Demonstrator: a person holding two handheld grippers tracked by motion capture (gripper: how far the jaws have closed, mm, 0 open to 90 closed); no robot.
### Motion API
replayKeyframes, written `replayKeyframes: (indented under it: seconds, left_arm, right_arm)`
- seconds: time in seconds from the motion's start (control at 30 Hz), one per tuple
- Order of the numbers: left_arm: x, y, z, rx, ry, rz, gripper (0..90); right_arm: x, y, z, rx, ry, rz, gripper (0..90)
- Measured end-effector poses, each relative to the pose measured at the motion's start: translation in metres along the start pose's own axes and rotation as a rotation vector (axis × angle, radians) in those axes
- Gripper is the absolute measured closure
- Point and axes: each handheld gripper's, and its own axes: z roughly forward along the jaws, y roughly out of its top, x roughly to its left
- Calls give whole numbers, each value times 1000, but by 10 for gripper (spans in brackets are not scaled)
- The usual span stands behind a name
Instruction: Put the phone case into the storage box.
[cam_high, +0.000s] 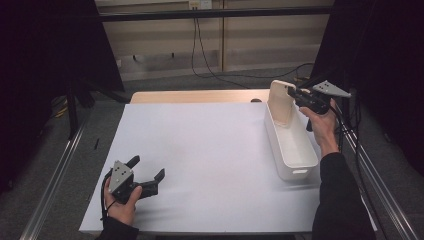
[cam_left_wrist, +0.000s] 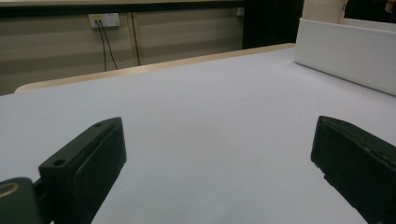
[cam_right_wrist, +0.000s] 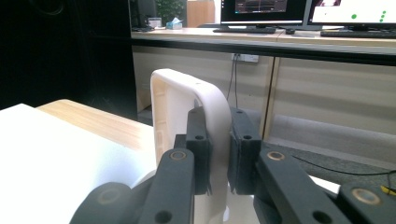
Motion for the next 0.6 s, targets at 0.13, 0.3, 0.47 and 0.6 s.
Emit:
replayKeyframes:
  seconds: [0.13, 0.3, 0.47, 0.6]
  left_arm:
    - [0, 0, 0, 0, 4, 1, 32]
    - [1, 0, 0, 4, 9, 6, 32]
    - [0, 0, 1, 1, 8, 6, 32]
    - [1, 0, 0, 1, 5, 2, 32]
  right_arm:
    - [-1, -3, 3, 22, -5, -8, 807]
    - [-4, -6, 6, 19, -27, -9, 781]
    - [-6, -4, 11, 42, -54, -20, 732]
    - [-6, -2, 14, 55, -70, -30, 714]
